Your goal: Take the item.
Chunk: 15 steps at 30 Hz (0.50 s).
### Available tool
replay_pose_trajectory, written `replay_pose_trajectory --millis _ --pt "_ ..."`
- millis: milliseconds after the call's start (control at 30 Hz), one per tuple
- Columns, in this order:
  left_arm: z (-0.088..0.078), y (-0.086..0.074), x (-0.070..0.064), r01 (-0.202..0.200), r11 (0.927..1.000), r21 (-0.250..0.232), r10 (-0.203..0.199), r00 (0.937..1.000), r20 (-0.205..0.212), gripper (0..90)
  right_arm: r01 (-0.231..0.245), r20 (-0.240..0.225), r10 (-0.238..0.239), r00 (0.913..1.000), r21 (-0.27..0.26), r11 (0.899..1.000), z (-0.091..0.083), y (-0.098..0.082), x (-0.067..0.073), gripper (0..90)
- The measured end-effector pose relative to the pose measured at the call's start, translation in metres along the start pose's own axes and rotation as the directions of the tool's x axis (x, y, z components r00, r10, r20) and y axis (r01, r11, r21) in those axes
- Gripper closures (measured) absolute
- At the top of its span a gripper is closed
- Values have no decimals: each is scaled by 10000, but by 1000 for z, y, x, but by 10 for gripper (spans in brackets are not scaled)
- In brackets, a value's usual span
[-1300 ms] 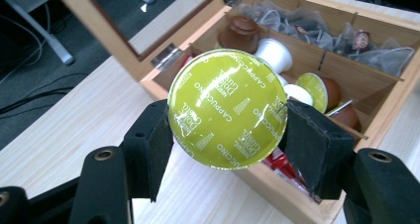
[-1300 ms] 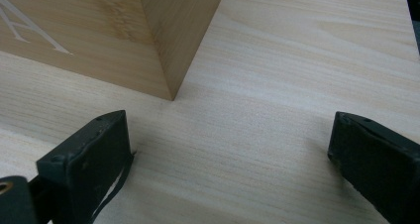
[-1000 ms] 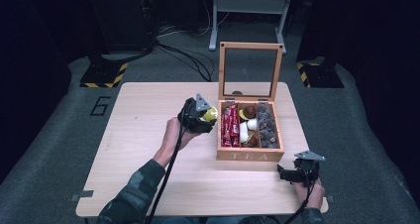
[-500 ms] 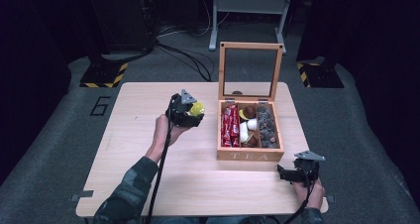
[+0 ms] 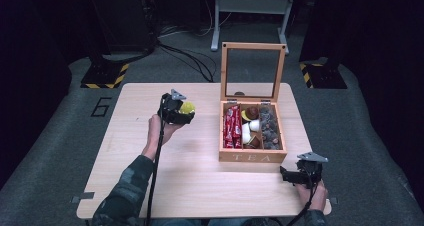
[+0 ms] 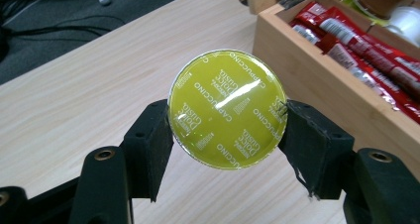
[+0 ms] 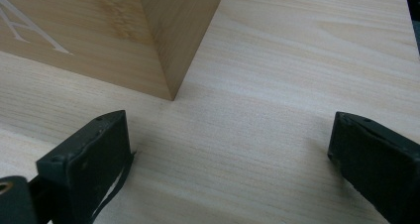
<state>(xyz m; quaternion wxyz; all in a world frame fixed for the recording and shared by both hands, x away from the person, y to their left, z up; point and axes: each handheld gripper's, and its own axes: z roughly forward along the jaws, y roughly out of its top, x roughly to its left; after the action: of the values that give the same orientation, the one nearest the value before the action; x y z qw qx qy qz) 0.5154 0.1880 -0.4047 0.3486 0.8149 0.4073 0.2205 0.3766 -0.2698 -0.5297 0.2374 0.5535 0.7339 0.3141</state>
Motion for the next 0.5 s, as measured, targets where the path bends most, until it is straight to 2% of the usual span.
replay_pose_trajectory --millis 333,500 --pt "12 -11 19 571 9977 360 -568 9984 -81 375 -15 1 15 10000 -9 10000 0 0 0 20" --pt "20 -17 27 962 9941 493 -961 9954 -29 375 3 0 -3 10000 -2 10000 0 0 0 20"
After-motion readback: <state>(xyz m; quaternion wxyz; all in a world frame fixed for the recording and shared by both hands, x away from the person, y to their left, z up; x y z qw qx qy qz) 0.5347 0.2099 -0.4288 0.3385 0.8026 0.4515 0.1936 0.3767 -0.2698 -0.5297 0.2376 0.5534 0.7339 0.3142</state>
